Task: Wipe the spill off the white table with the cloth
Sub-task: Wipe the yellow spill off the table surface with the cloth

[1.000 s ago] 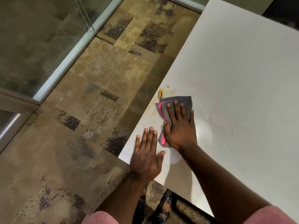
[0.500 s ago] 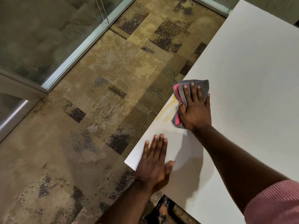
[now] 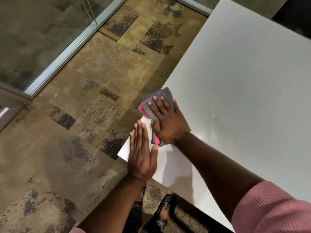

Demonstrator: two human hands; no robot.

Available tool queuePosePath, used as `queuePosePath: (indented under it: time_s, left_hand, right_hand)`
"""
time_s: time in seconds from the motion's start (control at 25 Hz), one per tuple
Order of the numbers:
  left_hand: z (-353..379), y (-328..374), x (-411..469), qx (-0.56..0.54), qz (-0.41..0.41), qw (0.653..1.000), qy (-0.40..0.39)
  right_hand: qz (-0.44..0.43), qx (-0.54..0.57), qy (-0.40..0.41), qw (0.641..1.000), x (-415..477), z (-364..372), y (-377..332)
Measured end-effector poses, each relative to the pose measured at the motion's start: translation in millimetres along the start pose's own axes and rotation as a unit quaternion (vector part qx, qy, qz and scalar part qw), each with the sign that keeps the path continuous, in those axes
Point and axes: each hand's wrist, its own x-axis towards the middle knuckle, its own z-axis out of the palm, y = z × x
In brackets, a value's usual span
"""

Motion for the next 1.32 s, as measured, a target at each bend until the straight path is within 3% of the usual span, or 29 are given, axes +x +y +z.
queuePosePath:
  time_s: [0.12, 0.28, 0.44, 0.56, 0.68, 1.0, 1.12, 1.32]
  left_hand:
    - [-13.3, 7.8, 1.2, -0.057, -0.082, 0.995, 0.032]
    - [-29.2, 23.4, -4.9, -0.053, -0.076, 0.995, 0.026]
    - [-19.9, 38.7, 10.6, 0.082, -0.004, 0.997, -0.014]
    - [-4.4, 41.1, 26.5, 0.176, -0.064, 0.975, -0.116]
    - [7.0, 25.8, 35.9, 0.214, -0.082, 0.965, -0.131]
    - [26.7, 29.3, 147.4, 0.236, -0.085, 0.963, -0.104]
    - [37.4, 39.2, 189.6, 0.185, -0.090, 0.973, -0.103]
    - [33.1, 29.8, 179.1, 0.169, -0.117, 0.969, -0.138]
  right_hand:
    - [-0.014, 0.011, -0.024, 1.000, -27.7, 7.0, -34.0]
    - [-0.040, 0.070, -0.047, 0.996, -58.7, 0.9, -63.2]
    - [0.081, 0.089, 0.064, 0.991, -84.3, -11.5, -27.8]
    - [0.139, 0.080, 0.073, 0.984, -95.3, -8.4, 4.6]
    - [0.143, 0.140, 0.106, 0.974, -99.3, 1.6, 14.9]
    - [0.166, 0.150, 0.105, 0.969, -93.9, 1.2, 12.7]
    - [0.180, 0.155, 0.124, 0.963, -93.2, 1.1, 10.6]
    - [0.184, 0.152, 0.133, 0.962, -92.1, 4.4, 8.2]
